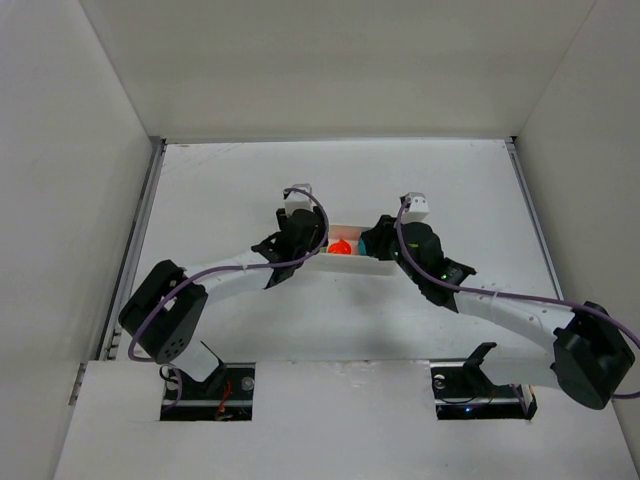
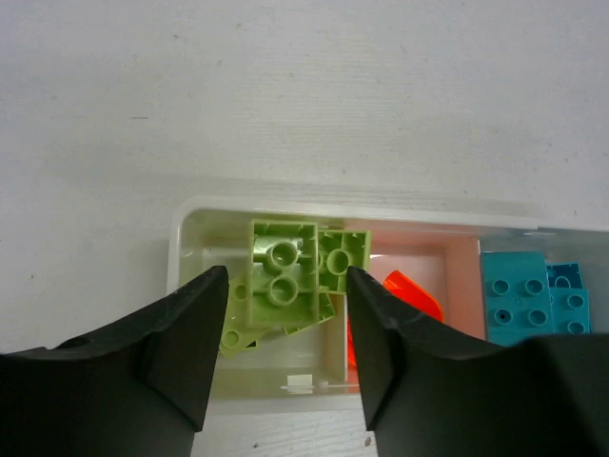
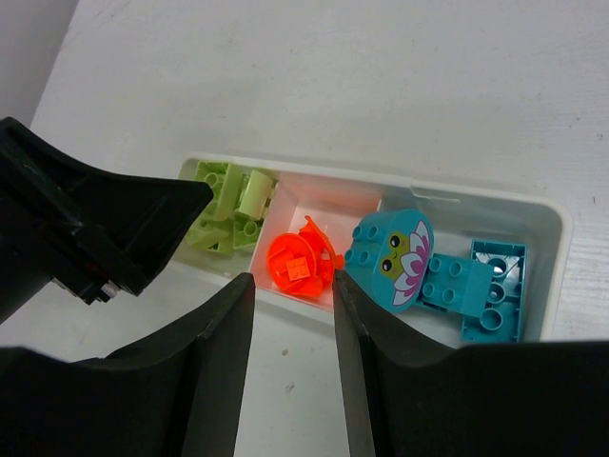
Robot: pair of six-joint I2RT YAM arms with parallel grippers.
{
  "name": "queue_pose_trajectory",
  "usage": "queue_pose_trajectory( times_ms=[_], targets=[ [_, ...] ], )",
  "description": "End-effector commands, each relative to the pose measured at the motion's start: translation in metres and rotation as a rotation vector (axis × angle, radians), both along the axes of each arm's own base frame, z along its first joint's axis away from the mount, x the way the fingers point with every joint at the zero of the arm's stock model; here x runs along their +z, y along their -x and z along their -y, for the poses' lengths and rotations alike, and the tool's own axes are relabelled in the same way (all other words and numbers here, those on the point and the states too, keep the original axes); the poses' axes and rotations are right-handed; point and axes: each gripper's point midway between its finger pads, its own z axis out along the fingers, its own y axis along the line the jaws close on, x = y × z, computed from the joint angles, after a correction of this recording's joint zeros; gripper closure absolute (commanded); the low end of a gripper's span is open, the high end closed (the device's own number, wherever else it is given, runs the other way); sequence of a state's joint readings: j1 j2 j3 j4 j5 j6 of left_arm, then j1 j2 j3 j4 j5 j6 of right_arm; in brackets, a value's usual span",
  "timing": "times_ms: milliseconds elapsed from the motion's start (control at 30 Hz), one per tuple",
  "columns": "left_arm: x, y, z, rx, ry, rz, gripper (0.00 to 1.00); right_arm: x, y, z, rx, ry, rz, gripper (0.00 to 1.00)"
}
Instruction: Sort the legos into containers by color
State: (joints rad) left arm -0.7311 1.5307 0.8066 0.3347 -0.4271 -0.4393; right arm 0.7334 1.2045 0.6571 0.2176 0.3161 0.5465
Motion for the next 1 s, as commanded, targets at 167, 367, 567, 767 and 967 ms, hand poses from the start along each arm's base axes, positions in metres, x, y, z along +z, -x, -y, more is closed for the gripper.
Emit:
queue_pose_trajectory(
  times_ms=[167,367,567,767,967],
  targets=[
    [0.042,-0.003,-0.008,0.027,-0.01,0.097,0.28,0.023,-0.003,-0.001,-0.005,-0.067,0.061,0.55],
    [0.08,0.014,-0.034,0.071,0.067,0.18,0.0,0.028,-0.006,0.012,-0.054,-0.091,0.084,0.58],
    [0.095,0.04,-0.086,0.209,0.148,0.235,0.0,0.04,-0.009,0.046,-0.189,-0.11,0.139,0.74],
    [0.055,0.061,-0.135,0.352,0.225,0.128,0.0,0.032,-0.016,0.1,-0.407,-0.15,0.143,0.8],
    [0.003,0.086,-0.181,0.516,0.199,-0.071,0.0,0.008,-0.021,0.168,-0.673,-0.165,0.147,0.34]
  ],
)
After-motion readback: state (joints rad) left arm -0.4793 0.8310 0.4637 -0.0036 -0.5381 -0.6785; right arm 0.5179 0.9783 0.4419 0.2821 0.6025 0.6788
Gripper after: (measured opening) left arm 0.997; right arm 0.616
